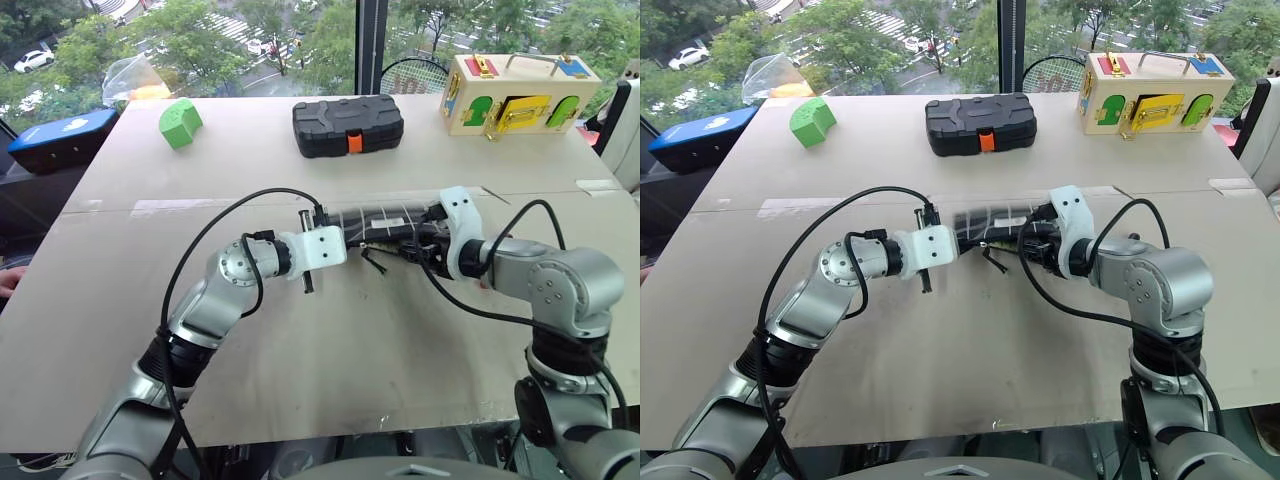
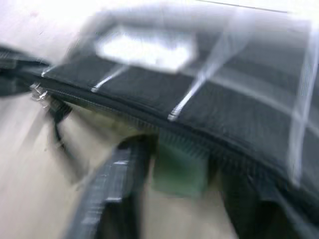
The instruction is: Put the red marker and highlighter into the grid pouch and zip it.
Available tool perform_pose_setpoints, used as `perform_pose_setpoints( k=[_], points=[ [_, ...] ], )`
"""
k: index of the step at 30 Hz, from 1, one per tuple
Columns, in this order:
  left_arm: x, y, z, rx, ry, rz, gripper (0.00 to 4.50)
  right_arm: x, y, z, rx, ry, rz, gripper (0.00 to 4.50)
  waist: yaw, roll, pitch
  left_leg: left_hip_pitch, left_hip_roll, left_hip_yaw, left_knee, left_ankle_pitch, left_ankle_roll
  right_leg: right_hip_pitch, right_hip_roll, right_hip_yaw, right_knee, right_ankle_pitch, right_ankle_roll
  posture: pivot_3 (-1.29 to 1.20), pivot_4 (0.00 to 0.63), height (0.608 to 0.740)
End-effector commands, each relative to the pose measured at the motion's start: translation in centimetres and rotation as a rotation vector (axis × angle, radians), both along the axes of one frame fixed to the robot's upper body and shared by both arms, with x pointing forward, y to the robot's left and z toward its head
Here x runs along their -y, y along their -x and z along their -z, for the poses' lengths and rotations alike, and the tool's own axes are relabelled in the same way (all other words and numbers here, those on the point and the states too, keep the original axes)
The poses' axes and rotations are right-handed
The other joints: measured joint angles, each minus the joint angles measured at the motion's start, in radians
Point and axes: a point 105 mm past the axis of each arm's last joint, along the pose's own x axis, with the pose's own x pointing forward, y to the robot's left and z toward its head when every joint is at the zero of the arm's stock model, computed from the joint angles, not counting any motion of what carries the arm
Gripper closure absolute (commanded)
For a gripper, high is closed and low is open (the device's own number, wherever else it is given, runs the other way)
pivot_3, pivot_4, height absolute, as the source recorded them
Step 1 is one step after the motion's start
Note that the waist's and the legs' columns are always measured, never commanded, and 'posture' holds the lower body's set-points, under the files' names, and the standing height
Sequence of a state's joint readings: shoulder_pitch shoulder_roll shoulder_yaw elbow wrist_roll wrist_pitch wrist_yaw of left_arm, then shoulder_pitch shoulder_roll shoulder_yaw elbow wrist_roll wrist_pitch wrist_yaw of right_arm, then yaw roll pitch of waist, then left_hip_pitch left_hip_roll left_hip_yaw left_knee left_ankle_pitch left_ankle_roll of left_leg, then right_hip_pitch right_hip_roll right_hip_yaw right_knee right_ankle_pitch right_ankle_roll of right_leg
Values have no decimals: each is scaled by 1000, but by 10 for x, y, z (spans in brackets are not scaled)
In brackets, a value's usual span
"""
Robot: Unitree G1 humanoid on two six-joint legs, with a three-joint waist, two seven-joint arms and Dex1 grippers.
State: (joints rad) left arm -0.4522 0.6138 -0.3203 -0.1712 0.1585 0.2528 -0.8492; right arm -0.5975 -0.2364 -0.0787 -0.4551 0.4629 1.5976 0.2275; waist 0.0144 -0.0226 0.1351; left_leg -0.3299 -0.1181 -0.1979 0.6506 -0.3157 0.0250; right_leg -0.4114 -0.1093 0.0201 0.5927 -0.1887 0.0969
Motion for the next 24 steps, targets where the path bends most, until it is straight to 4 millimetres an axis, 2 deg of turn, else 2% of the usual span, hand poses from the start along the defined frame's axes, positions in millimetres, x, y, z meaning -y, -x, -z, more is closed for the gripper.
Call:
perform_pose_setpoints(
  k=[1,3,6,9,11,13,16,20,22,24],
  points=[
    [-5,-2,-14,-36,78,-62,4500,13,3,-22,125,53,2,559,0,1,0,0,0,0,0,0,0,0,0,0,0,0,0,0,150,740],
    [-7,-4,-15,-64,93,-89,4500,18,12,-24,170,135,-49,559,0,1,0,0,0,0,0,0,0,0,0,0,0,0,0,0,150,740],
    [-11,-7,-16,-98,100,-123,4500,16,35,-30,214,157,-172,559,-1,1,0,0,0,-1,0,0,0,0,0,-1,0,0,0,0,150,740],
    [-15,-9,-16,-140,110,-156,4500,16,51,-45,276,87,-242,559,-5,1,0,0,0,0,0,0,0,1,0,0,0,0,0,0,150,740],
    [-19,-11,-14,-197,125,-195,4500,18,57,-59,305,-30,-244,559,-4,1,0,0,0,1,0,0,0,1,1,0,1,0,0,0,150,740],
    [-22,-15,-15,-240,160,-226,4500,26,60,-73,353,-110,-222,559,-1,1,0,0,0,0,0,0,0,1,1,0,1,0,0,0,150,740],
    [-17,-14,-26,-270,203,-203,4500,40,64,-79,369,-136,-181,559,2,0,0,0,0,0,0,0,0,1,1,0,1,0,0,0,150,740],
    [-25,-26,-41,-213,218,-238,4500,73,62,-56,276,-6,-31,559,6,0,0,0,0,-1,0,0,0,1,0,-1,0,0,0,0,150,740],
    [-33,-35,-47,-197,235,-284,4500,100,52,-37,202,57,153,559,4,0,-1,0,0,0,0,0,0,1,0,0,0,0,0,0,150,740],
    [-31,-30,-46,-225,228,-267,4500,119,43,-18,144,141,287,559,-1,0,-1,0,0,0,0,0,0,1,0,0,1,0,0,0,150,740]
  ],
)
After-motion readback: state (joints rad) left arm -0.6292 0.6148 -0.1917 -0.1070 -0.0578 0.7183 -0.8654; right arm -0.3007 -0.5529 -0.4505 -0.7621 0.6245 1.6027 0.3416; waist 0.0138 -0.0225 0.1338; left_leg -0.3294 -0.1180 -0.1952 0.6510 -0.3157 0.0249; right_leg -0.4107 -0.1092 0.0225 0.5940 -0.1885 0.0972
